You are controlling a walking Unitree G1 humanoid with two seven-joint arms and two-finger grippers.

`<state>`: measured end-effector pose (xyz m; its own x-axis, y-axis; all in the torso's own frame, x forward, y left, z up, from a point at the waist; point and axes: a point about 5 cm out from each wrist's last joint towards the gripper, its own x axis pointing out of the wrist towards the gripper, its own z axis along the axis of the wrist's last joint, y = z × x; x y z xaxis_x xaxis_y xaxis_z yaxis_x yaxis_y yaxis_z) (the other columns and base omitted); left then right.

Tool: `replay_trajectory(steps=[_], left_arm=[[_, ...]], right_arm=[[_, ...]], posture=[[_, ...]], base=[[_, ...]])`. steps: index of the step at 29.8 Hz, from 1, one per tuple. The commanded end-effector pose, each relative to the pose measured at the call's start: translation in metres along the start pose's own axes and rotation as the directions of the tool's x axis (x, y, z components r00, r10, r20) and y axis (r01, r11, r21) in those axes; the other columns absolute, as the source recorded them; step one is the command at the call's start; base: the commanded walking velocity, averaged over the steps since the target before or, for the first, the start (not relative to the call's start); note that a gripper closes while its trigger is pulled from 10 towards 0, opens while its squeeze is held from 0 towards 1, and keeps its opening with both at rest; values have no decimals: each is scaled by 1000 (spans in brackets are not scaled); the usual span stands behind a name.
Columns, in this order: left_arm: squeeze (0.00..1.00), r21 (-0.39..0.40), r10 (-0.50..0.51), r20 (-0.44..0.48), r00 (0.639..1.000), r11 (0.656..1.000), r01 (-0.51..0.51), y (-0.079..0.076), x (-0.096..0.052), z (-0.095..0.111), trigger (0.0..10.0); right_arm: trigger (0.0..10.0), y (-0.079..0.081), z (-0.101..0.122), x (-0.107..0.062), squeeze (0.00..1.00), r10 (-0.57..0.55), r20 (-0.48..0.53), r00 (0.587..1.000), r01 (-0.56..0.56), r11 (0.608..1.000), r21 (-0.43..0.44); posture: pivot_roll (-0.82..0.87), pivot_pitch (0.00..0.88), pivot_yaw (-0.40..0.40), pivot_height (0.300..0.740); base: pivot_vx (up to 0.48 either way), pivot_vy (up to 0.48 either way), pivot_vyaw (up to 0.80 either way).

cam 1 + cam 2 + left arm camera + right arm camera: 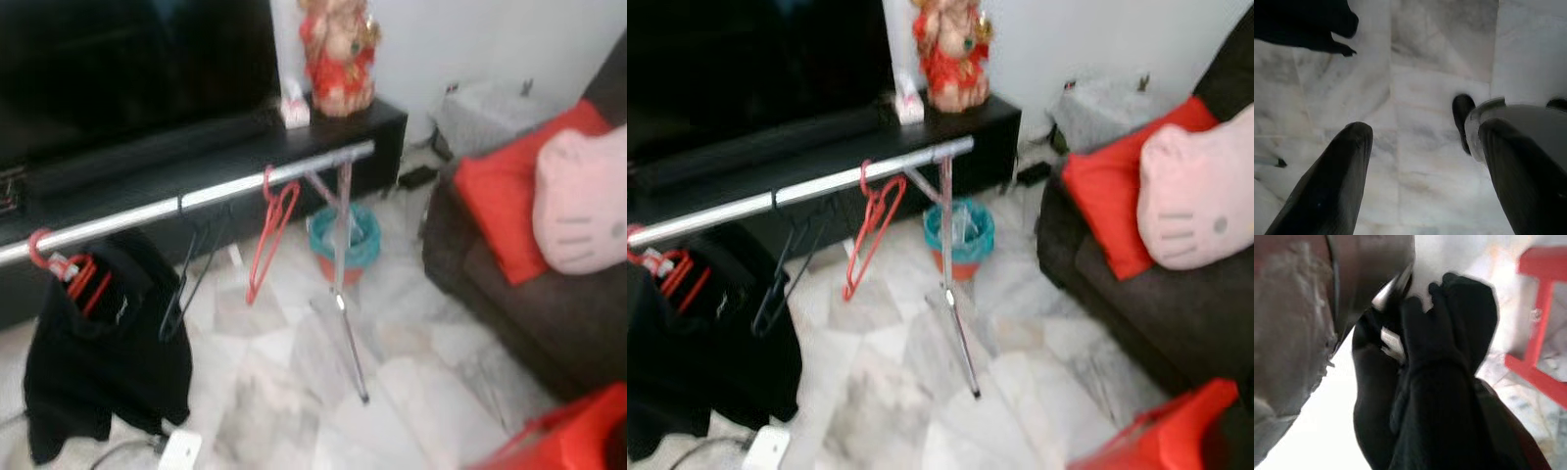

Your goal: Hang hanger

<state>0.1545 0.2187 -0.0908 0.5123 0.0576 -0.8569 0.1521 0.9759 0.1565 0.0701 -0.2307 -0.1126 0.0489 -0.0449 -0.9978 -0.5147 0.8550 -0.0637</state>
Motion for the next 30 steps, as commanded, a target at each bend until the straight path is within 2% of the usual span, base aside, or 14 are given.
replay_trajectory(steps=[1,11,20,21,22,23,25,26,27,29,30], left_arm=[[0,-11,-9,16,1000,1000,9,-2,1,3,10000],[0,-42,22,108,994,999,-17,-1,0,10,10000],[0,-40,38,187,982,999,-31,-1,-2,16,10000],[0,-30,41,278,960,999,-34,5,-3,34,10000],[0,-13,45,401,915,999,-44,15,-7,57,10000],[0,19,55,545,836,997,-78,32,-19,84,10000],[0,30,59,597,800,995,-96,38,-29,92,10000],[0,32,56,643,764,994,-100,37,-40,95,10000],[0,32,56,643,764,994,-100,37,-40,95,10000],[0,-7,73,698,712,995,-95,32,-55,89,10000],[0,-7,73,698,712,995,-95,32,-55,89,10000]], right_arm=[[10000,37,5,6,0,103,23,994,-103,994,-23],[10000,37,5,6,0,98,34,995,-98,995,-11],[10000,37,4,6,0,91,42,995,-90,996,-10],[10000,37,4,6,0,89,43,995,-88,996,-10],[10000,37,4,6,0,87,44,995,-87,996,-11],[10000,37,3,6,0,85,44,995,-85,996,-11],[10000,37,3,6,0,84,44,995,-84,996,-13],[10000,37,3,6,0,84,44,996,-83,996,-14],[10000,37,3,6,0,84,44,996,-83,996,-14],[10000,37,3,6,0,83,44,996,-82,996,-15],[10000,37,3,6,0,83,44,996,-82,996,-15]], posture=[[-46,0,100,740],[-41,0,103,740],[-26,0,100,740],[-25,0,100,740],[-25,0,100,740],[-22,0,99,740],[-16,0,98,740],[-13,0,96,740],[-13,0,96,740],[-2,0,90,740],[-2,0,90,740]], base=[[0,0,0],[0,0,0],[0,0,0],[0,0,0],[0,0,0],[0,0,0],[0,0,0],[0,0,0],[0,0,0],[0,0,0],[0,0,0]])
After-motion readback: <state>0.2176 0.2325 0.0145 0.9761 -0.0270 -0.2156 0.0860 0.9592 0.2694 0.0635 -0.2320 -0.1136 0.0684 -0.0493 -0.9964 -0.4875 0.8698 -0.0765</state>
